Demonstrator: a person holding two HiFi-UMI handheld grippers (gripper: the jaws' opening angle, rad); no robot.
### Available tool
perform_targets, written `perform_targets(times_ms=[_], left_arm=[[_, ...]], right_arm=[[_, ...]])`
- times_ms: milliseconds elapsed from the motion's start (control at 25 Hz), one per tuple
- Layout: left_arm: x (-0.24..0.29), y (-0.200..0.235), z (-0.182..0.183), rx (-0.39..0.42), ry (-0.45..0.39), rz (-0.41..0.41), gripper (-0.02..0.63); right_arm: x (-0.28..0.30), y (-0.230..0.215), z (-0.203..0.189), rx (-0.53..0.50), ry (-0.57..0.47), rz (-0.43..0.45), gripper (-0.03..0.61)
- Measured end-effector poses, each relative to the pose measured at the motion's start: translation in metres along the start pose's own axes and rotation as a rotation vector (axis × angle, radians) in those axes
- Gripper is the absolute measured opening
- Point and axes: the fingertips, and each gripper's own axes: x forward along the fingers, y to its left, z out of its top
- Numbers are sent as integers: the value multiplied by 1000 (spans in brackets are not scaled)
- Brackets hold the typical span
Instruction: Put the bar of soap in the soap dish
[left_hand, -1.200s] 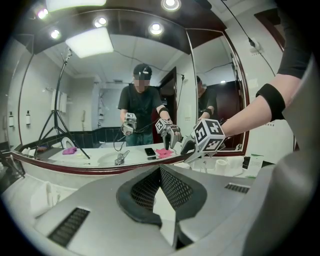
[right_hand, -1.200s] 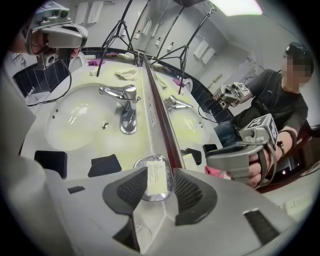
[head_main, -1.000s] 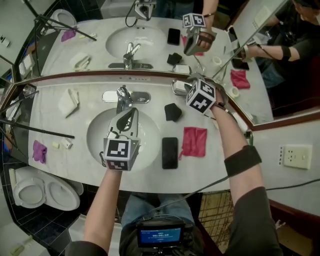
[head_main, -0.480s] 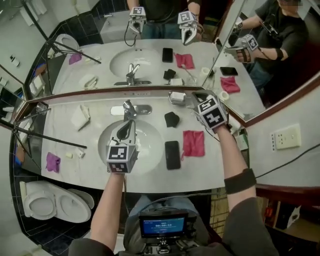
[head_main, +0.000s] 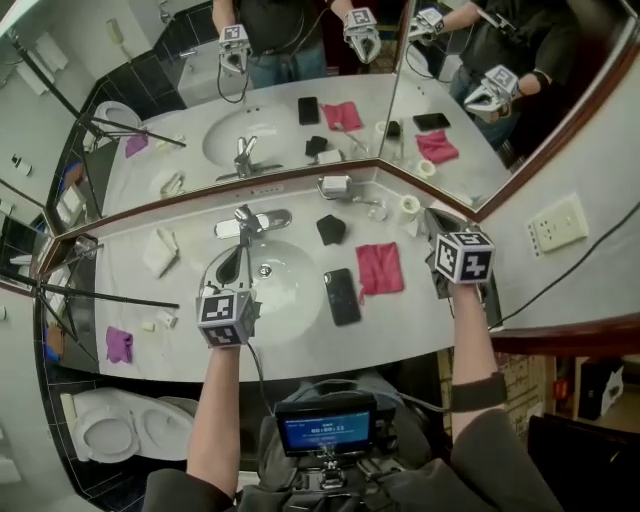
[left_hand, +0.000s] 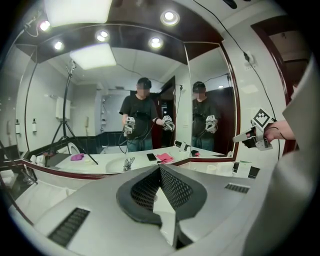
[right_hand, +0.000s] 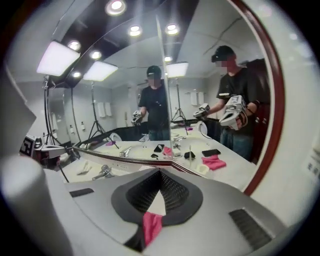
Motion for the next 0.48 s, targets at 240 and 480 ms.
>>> perform_targets(times_ms=[240,480], left_arm=[[-1,-8,13,-9,-30,-11,0],[1,-19,8,5,-15,-48,0]], right_arm=[[-54,-60,-67,190,7,-148,17],[-77,-85,-106,256,32,-199,17]])
